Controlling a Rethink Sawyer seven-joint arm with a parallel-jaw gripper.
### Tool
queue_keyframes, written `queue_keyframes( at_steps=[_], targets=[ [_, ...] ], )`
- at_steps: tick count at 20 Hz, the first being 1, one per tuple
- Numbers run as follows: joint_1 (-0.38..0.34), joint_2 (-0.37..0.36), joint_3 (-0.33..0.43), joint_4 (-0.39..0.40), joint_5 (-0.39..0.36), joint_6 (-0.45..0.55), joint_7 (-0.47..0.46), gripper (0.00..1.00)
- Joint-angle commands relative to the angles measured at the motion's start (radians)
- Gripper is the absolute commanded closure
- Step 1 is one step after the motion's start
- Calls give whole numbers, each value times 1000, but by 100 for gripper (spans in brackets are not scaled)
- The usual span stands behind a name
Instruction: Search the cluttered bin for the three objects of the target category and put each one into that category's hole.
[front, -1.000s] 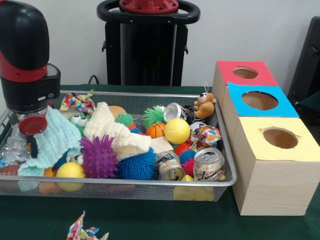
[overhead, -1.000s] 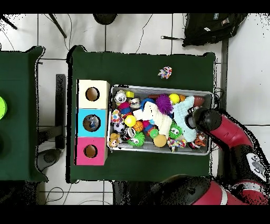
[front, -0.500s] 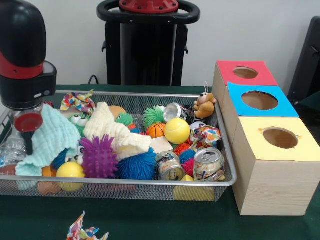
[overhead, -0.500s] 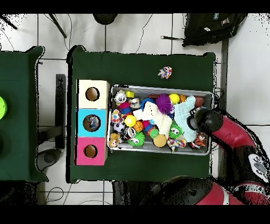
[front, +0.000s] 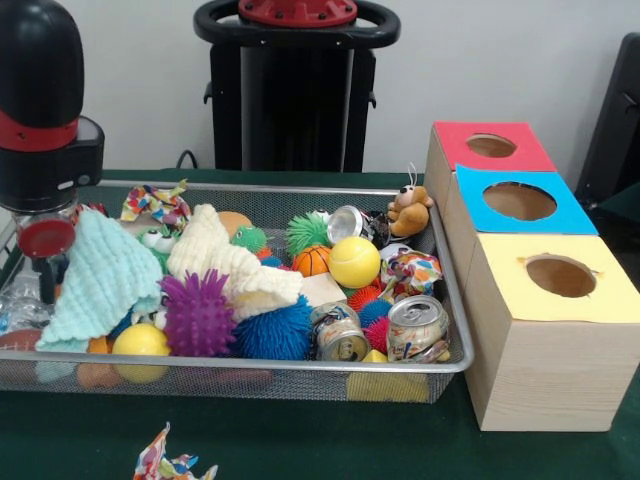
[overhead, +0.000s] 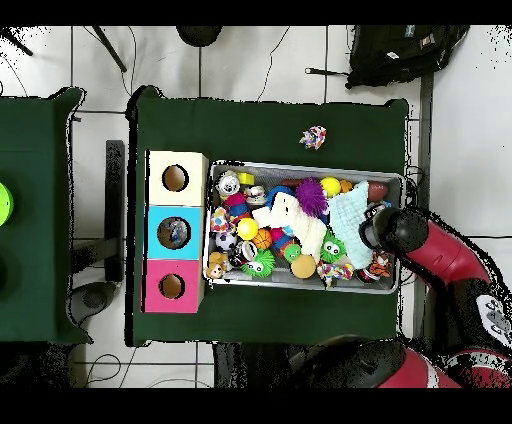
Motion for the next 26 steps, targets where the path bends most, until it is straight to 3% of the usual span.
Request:
queue_keyframes(
  at_steps=[1, 14, 26],
  targets=[
    [-27, 23, 12, -26, -57, -5, 1, 0],
    [-32, 127, 39, -123, -39, -36, 14, 0],
    [-40, 157, 42, -190, -33, -11, 20, 0]
  ],
)
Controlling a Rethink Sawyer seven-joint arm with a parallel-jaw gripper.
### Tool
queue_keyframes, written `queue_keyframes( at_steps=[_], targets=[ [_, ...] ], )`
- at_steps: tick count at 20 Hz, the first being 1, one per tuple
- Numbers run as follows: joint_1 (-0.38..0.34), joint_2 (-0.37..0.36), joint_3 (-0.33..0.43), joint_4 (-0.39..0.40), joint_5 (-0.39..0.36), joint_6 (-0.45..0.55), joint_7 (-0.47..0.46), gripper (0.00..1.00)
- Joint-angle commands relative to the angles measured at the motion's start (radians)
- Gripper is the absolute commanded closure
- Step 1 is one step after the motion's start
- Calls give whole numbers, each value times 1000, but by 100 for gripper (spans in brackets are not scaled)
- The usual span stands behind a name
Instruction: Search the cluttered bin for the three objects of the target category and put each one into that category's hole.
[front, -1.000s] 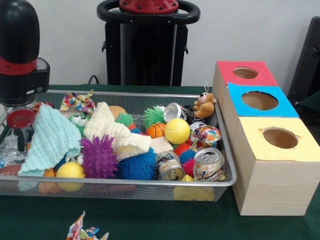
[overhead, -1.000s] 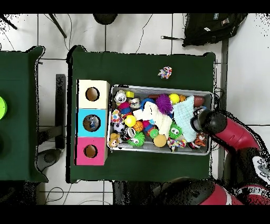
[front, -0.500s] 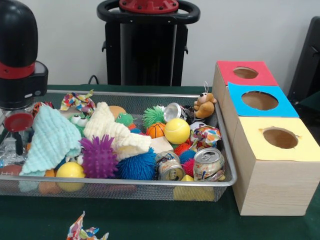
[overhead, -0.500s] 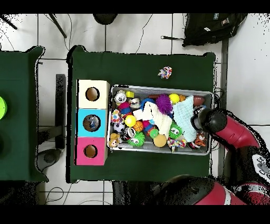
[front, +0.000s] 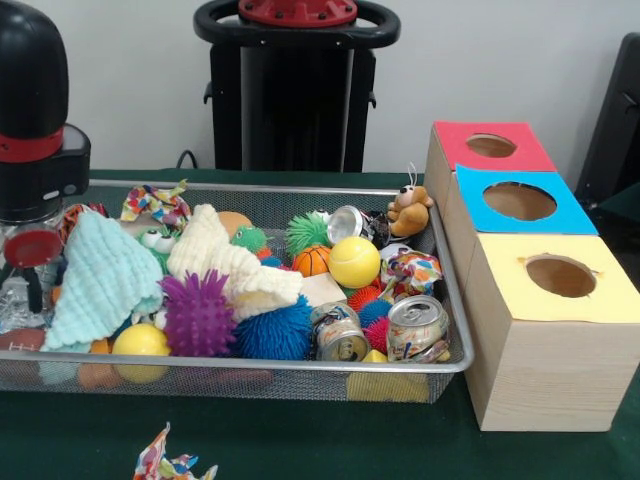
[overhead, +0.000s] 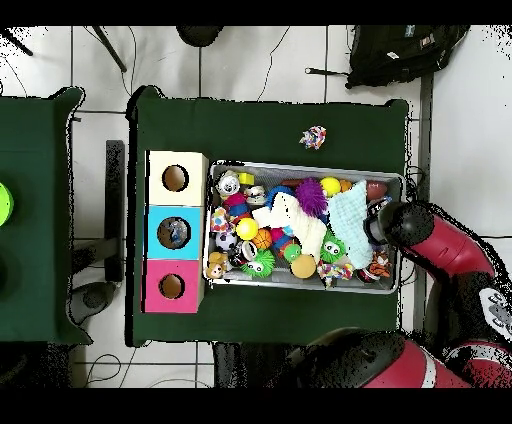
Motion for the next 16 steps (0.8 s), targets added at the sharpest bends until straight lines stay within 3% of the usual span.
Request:
queue_keyframes(
  at_steps=[1, 9, 10, 16],
  targets=[
    [-37, 124, 46, -121, -33, -64, 21, 0],
    [-18, 125, 6, -131, -48, -115, 66, 0],
    [-13, 127, -3, -132, -51, -129, 76, 100],
    [5, 112, -11, -97, -28, -107, 100, 100]
  ],
)
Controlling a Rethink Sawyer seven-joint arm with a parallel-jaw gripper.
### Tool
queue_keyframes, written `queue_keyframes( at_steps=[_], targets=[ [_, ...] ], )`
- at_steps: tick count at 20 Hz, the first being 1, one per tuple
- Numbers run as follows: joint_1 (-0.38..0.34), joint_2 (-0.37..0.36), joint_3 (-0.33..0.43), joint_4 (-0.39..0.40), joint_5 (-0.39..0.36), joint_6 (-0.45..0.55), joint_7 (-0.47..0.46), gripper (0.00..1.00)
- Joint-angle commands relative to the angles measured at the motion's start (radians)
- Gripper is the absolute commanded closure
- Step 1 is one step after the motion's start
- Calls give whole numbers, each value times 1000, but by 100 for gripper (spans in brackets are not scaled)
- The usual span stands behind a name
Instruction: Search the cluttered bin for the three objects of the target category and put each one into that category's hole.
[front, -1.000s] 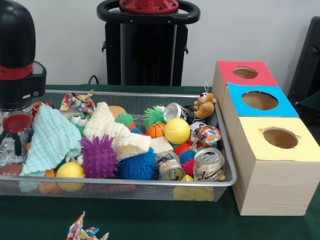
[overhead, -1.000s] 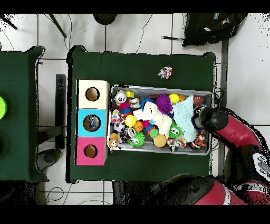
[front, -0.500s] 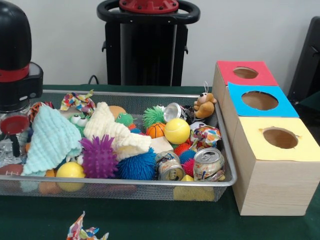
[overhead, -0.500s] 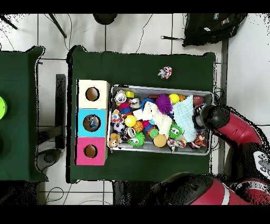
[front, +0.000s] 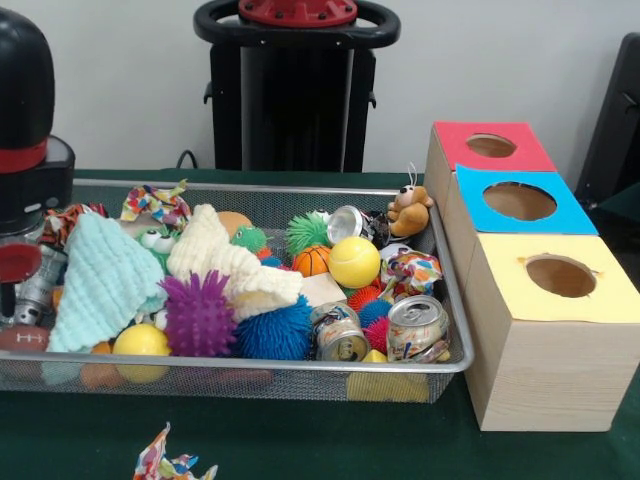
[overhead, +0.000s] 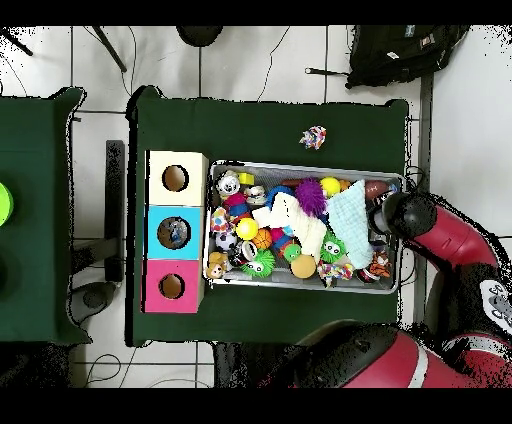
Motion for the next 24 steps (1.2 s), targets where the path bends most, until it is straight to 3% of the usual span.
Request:
queue_keyframes(
  at_steps=[1, 12, 13, 17, 24],
  targets=[
    [-6, 83, 4, -25, -27, -99, 98, 100],
    [2, 90, 9, -24, -26, -117, 89, 100],
    [4, 90, 7, -22, -28, -122, 89, 0],
    [9, 92, -6, -19, -34, -148, 98, 0],
    [12, 83, 3, -16, -13, -92, 87, 0]
  ],
)
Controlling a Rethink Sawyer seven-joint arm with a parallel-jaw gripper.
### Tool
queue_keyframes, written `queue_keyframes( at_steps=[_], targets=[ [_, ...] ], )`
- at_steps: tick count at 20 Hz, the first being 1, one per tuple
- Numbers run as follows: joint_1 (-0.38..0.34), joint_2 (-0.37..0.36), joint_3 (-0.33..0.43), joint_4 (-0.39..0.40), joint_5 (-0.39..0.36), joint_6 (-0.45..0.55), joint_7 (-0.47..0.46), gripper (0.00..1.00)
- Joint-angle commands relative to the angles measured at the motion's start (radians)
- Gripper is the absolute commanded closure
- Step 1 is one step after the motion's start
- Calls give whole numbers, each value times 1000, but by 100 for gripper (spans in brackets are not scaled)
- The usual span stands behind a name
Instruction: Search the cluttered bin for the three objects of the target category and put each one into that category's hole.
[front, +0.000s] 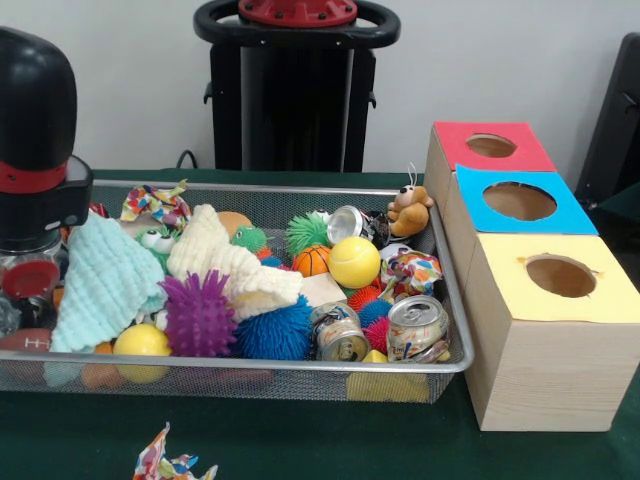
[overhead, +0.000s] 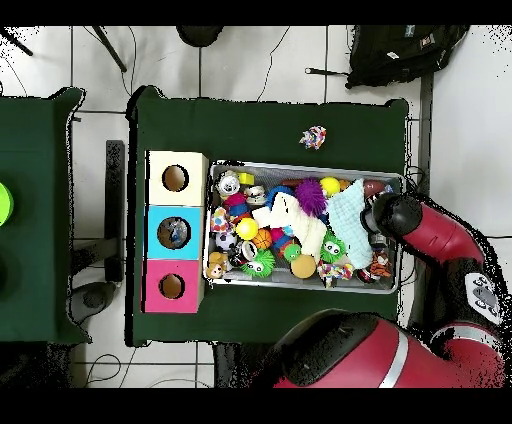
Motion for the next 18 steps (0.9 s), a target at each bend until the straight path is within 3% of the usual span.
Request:
queue_keyframes(
  at_steps=[1, 9, 18],
  targets=[
    [-20, 41, 26, -3, -11, -60, 87, 0],
    [4, -6, 9, 40, -11, -40, 100, 0],
    [76, -59, -66, 35, -9, 9, 127, 0]
  ],
)
